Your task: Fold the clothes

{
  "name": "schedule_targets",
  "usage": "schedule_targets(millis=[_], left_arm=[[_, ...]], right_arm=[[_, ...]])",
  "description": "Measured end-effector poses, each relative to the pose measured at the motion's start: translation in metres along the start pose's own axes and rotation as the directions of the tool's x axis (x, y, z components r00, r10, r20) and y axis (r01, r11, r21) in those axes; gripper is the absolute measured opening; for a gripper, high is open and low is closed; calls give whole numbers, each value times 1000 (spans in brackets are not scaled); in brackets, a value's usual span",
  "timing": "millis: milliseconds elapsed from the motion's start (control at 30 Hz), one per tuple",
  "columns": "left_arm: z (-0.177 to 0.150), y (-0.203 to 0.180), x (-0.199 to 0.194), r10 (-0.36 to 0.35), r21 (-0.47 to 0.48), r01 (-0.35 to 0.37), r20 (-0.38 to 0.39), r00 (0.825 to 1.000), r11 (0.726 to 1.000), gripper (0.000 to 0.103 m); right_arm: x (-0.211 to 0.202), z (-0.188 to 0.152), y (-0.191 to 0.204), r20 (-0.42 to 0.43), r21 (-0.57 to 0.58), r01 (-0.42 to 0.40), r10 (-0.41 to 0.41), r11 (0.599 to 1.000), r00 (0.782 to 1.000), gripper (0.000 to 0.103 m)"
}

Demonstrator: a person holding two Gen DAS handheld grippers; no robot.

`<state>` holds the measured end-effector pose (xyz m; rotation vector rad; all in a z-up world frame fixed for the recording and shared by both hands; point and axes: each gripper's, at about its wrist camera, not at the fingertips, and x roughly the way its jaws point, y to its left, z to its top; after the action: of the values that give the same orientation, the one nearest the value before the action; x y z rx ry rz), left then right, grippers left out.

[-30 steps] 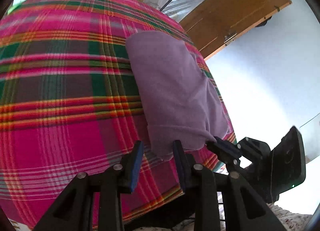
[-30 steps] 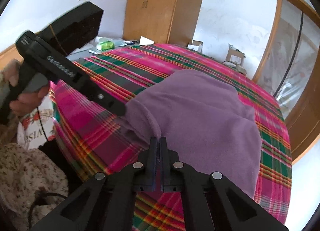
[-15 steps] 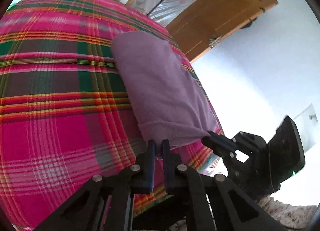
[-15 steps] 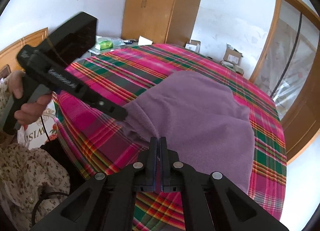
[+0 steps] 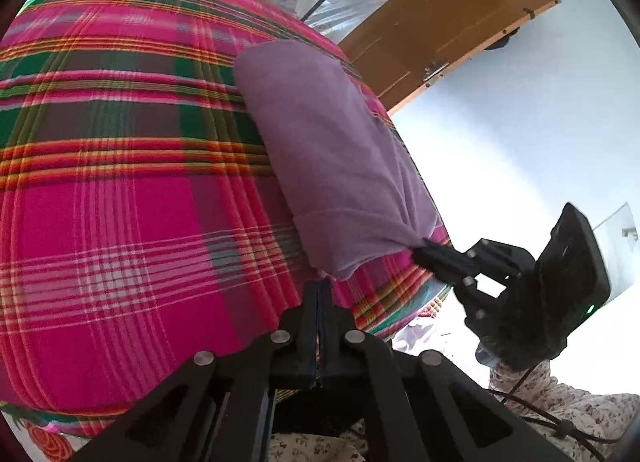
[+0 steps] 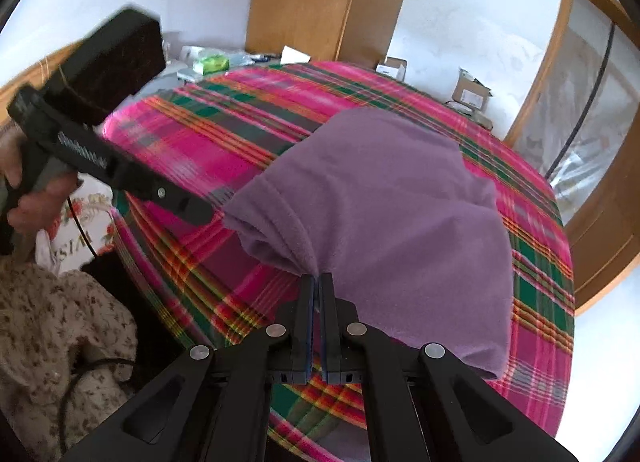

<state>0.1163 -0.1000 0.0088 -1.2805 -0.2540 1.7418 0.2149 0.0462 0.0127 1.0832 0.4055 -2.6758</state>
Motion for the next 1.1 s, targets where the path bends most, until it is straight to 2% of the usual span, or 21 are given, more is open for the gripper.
schedule_targets(millis=[133, 200, 267, 300, 333, 367, 600, 733, 833, 900, 933, 967, 1100], left_arm=[[20, 6, -13, 29, -21, -28, 46, 998, 999, 2], [42, 14, -17, 37, -43, -34, 77, 996, 999, 12], [60, 25, -19, 50, -73, -44, 84, 995, 996, 34], [73, 28, -14, 53, -90, -46, 86, 995, 995, 34], [82, 34, -11, 56, -109, -47, 79, 995, 993, 35], [89, 43, -11, 57, -131, -48, 67, 996, 990, 35], [125, 52, 28, 41, -170, -40, 4, 999, 985, 35], [143, 59, 48, 26, -189, -32, -34, 999, 981, 35], [153, 66, 54, -8, -242, -3, -45, 999, 970, 33], [155, 63, 52, -8, -220, -1, -42, 999, 975, 27], [157, 61, 52, 3, -205, -11, -43, 999, 979, 22], [158, 58, 53, 12, -191, -21, -44, 999, 981, 16], [168, 51, 58, 34, -170, -42, -51, 998, 985, 12]], right_arm=[[-15, 10, -2, 70, 24, -31, 29, 999, 997, 3], [-18, 15, 1, 100, 20, -31, 29, 999, 995, 4], [-15, 21, 11, 126, -11, -10, 12, 1000, 992, 9], [-11, 25, 18, 131, -36, -4, 9, 999, 991, 12], [-6, 28, 25, 130, -64, -3, 11, 998, 991, 26], [-1, 32, 33, 130, -92, -2, 14, 996, 991, 32], [33, 51, 59, 41, -227, 20, -11, 974, 999, 32], [42, 53, 72, -16, -336, 40, -49, 941, 999, 32], [49, 52, 81, -47, -405, 67, -94, 912, 994, 32], [52, 51, 86, -57, -443, 84, -122, 892, 991, 26], [51, 51, 88, -55, -459, 96, -136, 883, 989, 14], [51, 49, 90, -56, -474, 104, -148, 874, 987, 10], [51, 44, 97, -47, -525, 139, -191, 840, 980, 4]])
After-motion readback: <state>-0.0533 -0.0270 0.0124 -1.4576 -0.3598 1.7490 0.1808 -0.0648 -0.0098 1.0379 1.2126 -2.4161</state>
